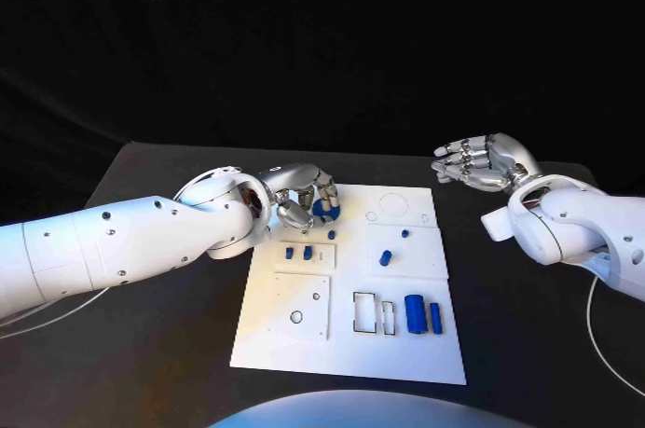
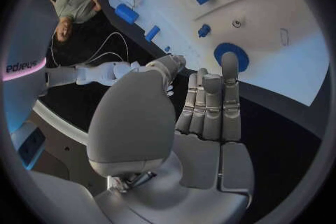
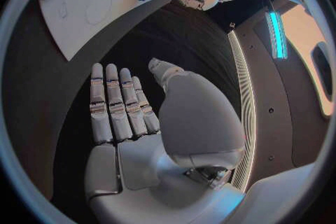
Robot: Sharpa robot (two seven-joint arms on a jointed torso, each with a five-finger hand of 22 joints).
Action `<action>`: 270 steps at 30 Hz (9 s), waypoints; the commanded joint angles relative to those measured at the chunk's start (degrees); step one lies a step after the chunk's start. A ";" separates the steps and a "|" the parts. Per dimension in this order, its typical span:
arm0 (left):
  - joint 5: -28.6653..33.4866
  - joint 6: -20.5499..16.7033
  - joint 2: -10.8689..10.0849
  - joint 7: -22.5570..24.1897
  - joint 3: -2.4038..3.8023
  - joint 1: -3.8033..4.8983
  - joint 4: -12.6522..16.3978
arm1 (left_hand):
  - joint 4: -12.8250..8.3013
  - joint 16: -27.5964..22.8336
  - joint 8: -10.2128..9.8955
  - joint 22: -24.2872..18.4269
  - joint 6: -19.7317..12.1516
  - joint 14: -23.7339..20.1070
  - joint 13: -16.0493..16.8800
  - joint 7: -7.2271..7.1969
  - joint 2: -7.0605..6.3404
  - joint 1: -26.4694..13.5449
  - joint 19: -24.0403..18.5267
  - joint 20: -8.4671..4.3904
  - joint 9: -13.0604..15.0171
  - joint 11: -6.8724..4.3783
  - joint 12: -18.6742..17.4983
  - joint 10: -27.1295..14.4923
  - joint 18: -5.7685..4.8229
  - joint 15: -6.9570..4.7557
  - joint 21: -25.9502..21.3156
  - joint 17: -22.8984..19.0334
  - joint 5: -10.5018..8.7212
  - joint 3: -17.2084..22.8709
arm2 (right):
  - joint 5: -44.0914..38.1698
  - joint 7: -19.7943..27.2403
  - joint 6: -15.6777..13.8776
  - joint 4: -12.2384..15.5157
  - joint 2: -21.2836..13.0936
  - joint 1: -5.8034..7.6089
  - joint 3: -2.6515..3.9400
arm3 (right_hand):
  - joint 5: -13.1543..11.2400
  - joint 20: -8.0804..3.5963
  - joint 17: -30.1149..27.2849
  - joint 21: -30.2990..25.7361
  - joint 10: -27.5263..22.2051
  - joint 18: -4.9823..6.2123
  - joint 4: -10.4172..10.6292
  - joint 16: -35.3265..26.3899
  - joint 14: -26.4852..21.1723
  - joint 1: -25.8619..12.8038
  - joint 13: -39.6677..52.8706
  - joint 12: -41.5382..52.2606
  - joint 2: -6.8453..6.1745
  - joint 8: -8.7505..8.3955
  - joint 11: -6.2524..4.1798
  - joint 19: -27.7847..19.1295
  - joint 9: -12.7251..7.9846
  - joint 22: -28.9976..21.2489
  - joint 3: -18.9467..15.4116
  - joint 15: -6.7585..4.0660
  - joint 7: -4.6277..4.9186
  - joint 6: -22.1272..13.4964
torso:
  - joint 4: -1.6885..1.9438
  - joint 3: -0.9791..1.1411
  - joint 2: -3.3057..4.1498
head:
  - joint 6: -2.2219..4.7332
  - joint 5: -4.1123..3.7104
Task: Assemble the parts on the task board
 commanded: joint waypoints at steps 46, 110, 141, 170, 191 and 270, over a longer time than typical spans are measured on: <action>-20.58 11.07 6.26 0.84 -0.36 -1.09 -5.55 | 2.73 9.72 -7.40 12.45 9.19 3.55 -9.85 -0.02 1.01 6.25 4.19 -0.49 -5.72 -0.63 -8.73 5.61 -1.14 -0.99 10.57 0.69 -0.29 -0.45 | -0.69 0.51 0.89 0.10 0.31 -0.35 -0.05 | 0.33 0.28 -0.24 -0.20 -0.07 0.32 -0.29 -0.44 0.16 -0.34 -0.03 -0.44 0.20 -0.32 0.43 -0.36 -0.15 -0.25 -0.32 0.47 2.13 -0.40 | 0.05 0.06 -0.02 | -0.42 -0.46; -11.91 9.05 -2.47 2.39 2.28 -1.53 0.40 | 0.97 16.43 -9.85 21.70 14.19 9.47 -12.43 0.51 2.28 6.95 8.82 -0.31 -5.57 -1.16 -16.33 15.37 -2.68 -1.06 19.00 5.93 -0.47 1.48 | -0.68 0.61 1.01 -0.46 0.30 -0.58 -0.05 | 0.34 0.31 -0.53 -0.14 0.04 0.35 -0.39 -0.61 0.36 -0.50 -0.01 -0.53 0.47 -0.41 0.43 -0.32 -0.25 -0.66 -0.53 0.47 2.14 -0.24 | 0.21 -0.04 -0.12 | -0.14 -0.28; -10.55 11.50 -3.88 1.60 2.38 -1.54 -1.04 | 0.95 16.24 -10.05 21.56 14.33 9.21 -12.55 0.67 2.09 6.82 8.57 -0.19 -5.56 -1.00 -17.06 15.72 -2.63 -0.94 18.81 5.40 -0.48 1.49 | -0.68 0.61 1.04 -0.55 0.45 -0.73 -0.06 | 0.34 0.31 -0.53 -0.14 0.04 0.35 -0.39 -0.61 0.36 -0.50 -0.01 -0.53 0.47 -0.41 0.43 -0.32 -0.25 -0.66 -0.53 0.47 2.14 -0.24 | -0.04 0.09 0.00 | -0.22 0.28; -10.84 13.69 -1.92 1.51 2.19 -1.58 -2.85 | 0.92 16.22 -10.11 21.50 14.39 9.16 -12.56 0.72 2.11 6.83 8.47 -0.15 -5.55 -0.97 -17.24 15.88 -2.60 -0.91 18.73 5.32 -0.51 1.51 | -0.68 0.63 1.11 -0.54 0.53 -0.74 -0.06 | 0.33 0.32 -0.73 -0.11 0.09 0.35 -0.50 -0.73 0.49 -0.56 -0.01 -0.60 0.58 -0.48 0.42 -0.27 -0.33 -0.93 -0.67 0.46 2.13 -0.15 | 0.00 0.02 -0.01 | -0.75 0.17; -10.94 14.40 -1.78 1.10 2.10 -1.62 -3.14 | 0.59 16.09 -10.23 21.19 14.96 8.85 -12.45 0.72 2.05 6.87 7.99 -0.08 -5.42 -0.99 -18.00 16.71 -2.46 -0.91 18.33 4.71 -0.68 1.35 | -0.68 0.64 1.11 -0.65 0.54 -0.77 -0.06 | 0.33 0.32 -0.73 -0.11 0.09 0.35 -0.50 -0.73 0.49 -0.56 -0.01 -0.60 0.58 -0.48 0.42 -0.27 -0.33 -0.93 -0.67 0.46 2.13 -0.15 | 0.02 0.02 -0.04 | -0.99 0.12; 62.48 -4.88 -8.58 19.81 3.69 -1.64 0.42 | 2.83 2.73 -15.94 5.48 12.72 -6.46 -11.28 3.09 2.19 3.63 -3.61 1.33 -6.63 1.16 -18.18 13.18 0.73 1.09 0.19 -21.65 -0.20 -0.38 | -57.60 -14.14 14.39 8.44 -2.47 -1.70 -0.04 | 2.00 -9.89 49.91 45.74 9.29 -3.00 -8.21 60.37 28.89 -2.46 0.40 -5.16 -2.58 0.00 -5.11 25.73 -1.15 34.35 5.19 -7.89 -2.91 9.30 | 0.01 -0.01 -0.06 | 1.12 -4.53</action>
